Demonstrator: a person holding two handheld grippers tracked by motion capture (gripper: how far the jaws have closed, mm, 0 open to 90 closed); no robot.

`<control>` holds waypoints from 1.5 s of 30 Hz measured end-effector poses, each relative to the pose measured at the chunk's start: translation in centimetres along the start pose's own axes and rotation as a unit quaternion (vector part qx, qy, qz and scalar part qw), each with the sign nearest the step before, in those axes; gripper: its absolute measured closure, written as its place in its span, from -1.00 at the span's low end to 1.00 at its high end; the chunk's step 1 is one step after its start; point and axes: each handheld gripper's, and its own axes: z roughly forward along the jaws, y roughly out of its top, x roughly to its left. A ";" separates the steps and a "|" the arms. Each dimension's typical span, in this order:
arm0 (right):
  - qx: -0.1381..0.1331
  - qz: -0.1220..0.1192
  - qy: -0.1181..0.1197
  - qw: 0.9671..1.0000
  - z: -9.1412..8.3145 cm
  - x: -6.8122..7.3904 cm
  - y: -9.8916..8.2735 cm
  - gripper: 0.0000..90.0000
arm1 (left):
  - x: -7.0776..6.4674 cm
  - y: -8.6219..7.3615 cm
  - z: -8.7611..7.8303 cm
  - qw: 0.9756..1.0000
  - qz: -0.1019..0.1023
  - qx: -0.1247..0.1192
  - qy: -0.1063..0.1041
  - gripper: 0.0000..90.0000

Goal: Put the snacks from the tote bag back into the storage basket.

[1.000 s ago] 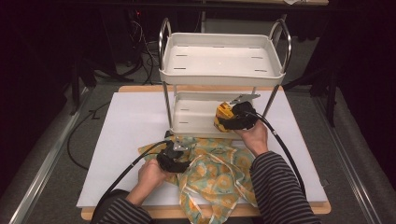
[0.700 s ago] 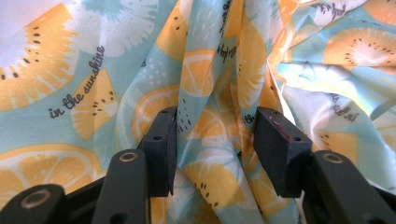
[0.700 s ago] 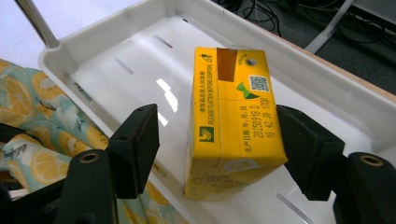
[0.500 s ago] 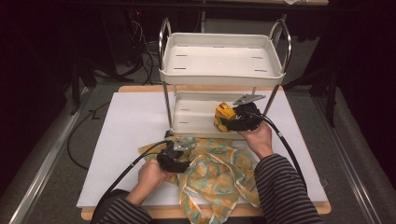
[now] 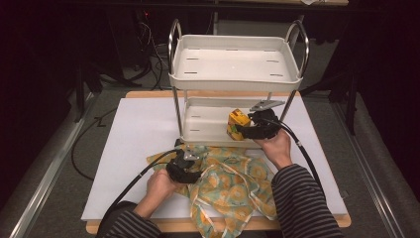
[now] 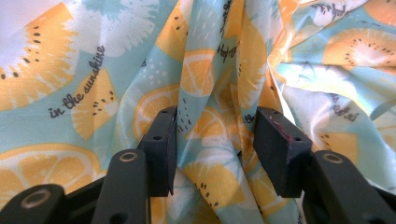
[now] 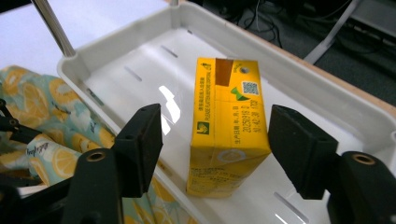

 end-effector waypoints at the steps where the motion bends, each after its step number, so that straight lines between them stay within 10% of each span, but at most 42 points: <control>1: -0.006 0.000 -0.001 1.000 -0.2 -0.1 -0.1 -0.15 | 0.0 0.0 0.0 1.000 -0.001 -0.001 0.000 0.14; 45: -0.061 0.026 -0.012 0.998 -7.2 -1.6 -3.1 -0.07 | -0.1 0.0 0.0 1.000 -0.012 -0.005 0.006 0.08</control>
